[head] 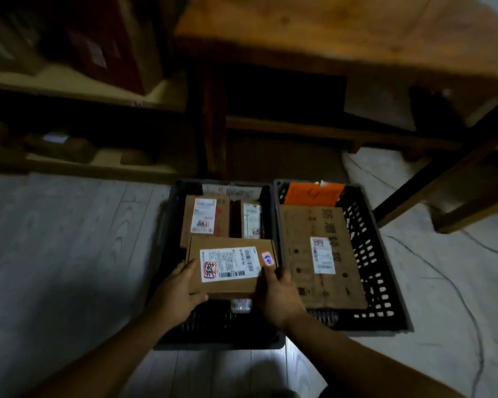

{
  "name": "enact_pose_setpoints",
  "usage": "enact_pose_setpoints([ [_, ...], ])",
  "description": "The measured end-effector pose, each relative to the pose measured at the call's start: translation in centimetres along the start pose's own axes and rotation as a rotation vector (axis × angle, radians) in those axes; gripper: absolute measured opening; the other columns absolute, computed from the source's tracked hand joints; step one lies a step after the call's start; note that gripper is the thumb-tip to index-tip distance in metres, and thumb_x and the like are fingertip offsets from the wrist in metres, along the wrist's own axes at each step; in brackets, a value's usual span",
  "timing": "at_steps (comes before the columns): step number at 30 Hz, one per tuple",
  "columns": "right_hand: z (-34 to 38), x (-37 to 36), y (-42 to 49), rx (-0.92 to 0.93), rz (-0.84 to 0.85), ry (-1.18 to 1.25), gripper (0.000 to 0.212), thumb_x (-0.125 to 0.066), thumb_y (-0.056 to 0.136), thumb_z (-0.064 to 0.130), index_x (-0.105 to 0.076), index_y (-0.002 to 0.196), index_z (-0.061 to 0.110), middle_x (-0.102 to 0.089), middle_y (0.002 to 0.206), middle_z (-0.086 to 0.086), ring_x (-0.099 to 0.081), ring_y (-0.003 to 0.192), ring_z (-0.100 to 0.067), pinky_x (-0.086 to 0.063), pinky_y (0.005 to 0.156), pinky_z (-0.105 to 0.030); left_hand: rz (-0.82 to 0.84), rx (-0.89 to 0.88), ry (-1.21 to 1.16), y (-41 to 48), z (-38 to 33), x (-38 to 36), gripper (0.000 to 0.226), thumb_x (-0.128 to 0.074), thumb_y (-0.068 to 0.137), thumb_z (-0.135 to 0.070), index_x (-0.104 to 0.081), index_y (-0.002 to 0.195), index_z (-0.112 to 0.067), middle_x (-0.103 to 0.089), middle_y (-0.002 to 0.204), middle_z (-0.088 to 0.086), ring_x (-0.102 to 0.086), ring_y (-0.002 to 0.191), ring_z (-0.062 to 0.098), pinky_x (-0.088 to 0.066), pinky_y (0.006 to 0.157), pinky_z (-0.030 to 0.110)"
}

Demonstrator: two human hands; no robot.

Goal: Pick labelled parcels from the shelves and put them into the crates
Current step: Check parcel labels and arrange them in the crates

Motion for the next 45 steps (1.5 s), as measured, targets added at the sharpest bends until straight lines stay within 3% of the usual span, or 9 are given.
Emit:
enact_pose_setpoints([
  [6, -4.2, -10.9, 7.2, -0.045, 0.108, -0.109, 0.081, -0.054, 0.092, 0.046, -0.005, 0.153, 0.023, 0.007, 0.160, -0.018, -0.027, 0.135, -0.046, -0.031, 0.110, -0.050, 0.069, -0.063, 0.182, 7.3, 9.7, -7.7, 0.080, -0.081, 0.069, -0.025, -0.044, 0.139, -0.023, -0.050, 0.135, -0.002, -0.053, 0.118, 0.017, -0.042, 0.101, 0.028],
  [11, -5.7, -15.4, 11.2, -0.072, 0.149, -0.117, 0.077, -0.050, 0.095, 0.048, -0.006, 0.153, 0.023, 0.007, 0.160, -0.014, -0.019, 0.137, -0.047, -0.025, 0.112, -0.052, 0.098, -0.084, 0.316, 10.8, 13.0, -10.9, 0.078, -0.078, 0.072, -0.023, -0.040, 0.140, -0.024, -0.051, 0.135, -0.002, -0.052, 0.121, 0.017, -0.037, 0.097, 0.020],
  [14, -6.1, -16.4, 13.1, -0.102, 0.184, -0.107, 0.084, -0.057, 0.092, 0.045, -0.003, 0.154, 0.027, 0.013, 0.160, -0.014, -0.012, 0.141, -0.047, -0.021, 0.115, -0.052, 0.115, -0.087, 0.400, 12.5, 14.2, -11.9, 0.081, -0.076, 0.072, -0.029, -0.036, 0.141, -0.028, -0.050, 0.138, 0.004, -0.052, 0.121, 0.021, -0.041, 0.102, 0.028],
  [22, -6.7, -19.1, 16.6, -0.162, 0.215, -0.120, 0.084, -0.050, 0.096, 0.038, 0.007, 0.155, 0.020, 0.016, 0.160, -0.018, -0.005, 0.145, -0.047, -0.016, 0.117, -0.049, 0.084, -0.029, 0.561, 15.1, 15.0, -14.2, 0.075, -0.062, 0.087, -0.027, -0.019, 0.147, -0.017, -0.018, 0.154, 0.013, -0.045, 0.127, 0.031, -0.038, 0.104, 0.032],
  [26, -6.3, -18.5, 16.8, -0.152, 0.227, -0.209, 0.077, -0.048, 0.098, 0.034, 0.000, 0.155, 0.020, 0.008, 0.161, -0.016, -0.002, 0.145, -0.045, -0.020, 0.115, -0.050, 0.163, 0.013, 0.585, 15.1, 15.2, -13.0, 0.089, -0.062, 0.084, -0.046, -0.004, 0.150, -0.031, -0.001, 0.159, 0.010, -0.023, 0.141, 0.034, -0.027, 0.113, 0.036],
  [29, -4.1, -15.4, 14.6, -0.161, 0.258, -0.274, 0.084, -0.057, 0.092, 0.039, -0.003, 0.155, 0.023, 0.007, 0.162, -0.014, -0.002, 0.145, -0.042, -0.020, 0.115, -0.050, 0.177, 0.078, 0.537, 13.1, 14.0, -10.0, 0.095, -0.061, 0.082, -0.053, 0.001, 0.151, -0.030, 0.006, 0.159, 0.011, -0.004, 0.145, 0.035, -0.016, 0.118, 0.041],
  [34, 2.4, -5.5, 7.9, -0.104, 0.224, -0.349, 0.079, -0.053, 0.094, 0.044, -0.007, 0.155, 0.023, -0.002, 0.163, -0.012, -0.004, 0.147, -0.038, -0.016, 0.116, -0.049, 0.155, 0.170, 0.427, 6.2, 7.0, -1.1, 0.090, -0.057, 0.085, -0.053, -0.001, 0.151, -0.027, 0.004, 0.159, 0.009, 0.003, 0.146, 0.031, -0.008, 0.119, 0.044],
  [41, 17.8, 10.4, -2.9, 0.013, 0.184, -0.306, 0.069, -0.051, 0.093, 0.048, -0.022, 0.151, 0.024, -0.027, 0.153, -0.017, -0.022, 0.141, -0.040, -0.027, 0.113, -0.053, 0.069, 0.151, 0.261, -6.0, -5.0, 18.6, 0.085, -0.054, 0.088, -0.050, -0.001, 0.151, -0.028, 0.004, 0.160, 0.006, 0.005, 0.146, 0.027, -0.005, 0.119, 0.042],
  [45, 27.4, 17.3, -8.6, 0.119, 0.150, -0.275, 0.073, -0.050, 0.094, 0.050, -0.020, 0.153, 0.018, -0.021, 0.158, -0.017, -0.018, 0.144, -0.040, -0.023, 0.116, -0.051, 0.018, 0.102, 0.270, -12.4, -9.7, 30.1, 0.083, -0.053, 0.090, -0.049, -0.001, 0.151, -0.027, 0.004, 0.160, 0.005, 0.004, 0.147, 0.026, -0.006, 0.118, 0.039],
])
Point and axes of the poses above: each hand's wrist, its own y-axis towards the middle knuckle, its own x-axis out of the back of the hand, z = x × y, the point moved 2 cm from there along y, towards the middle knuckle
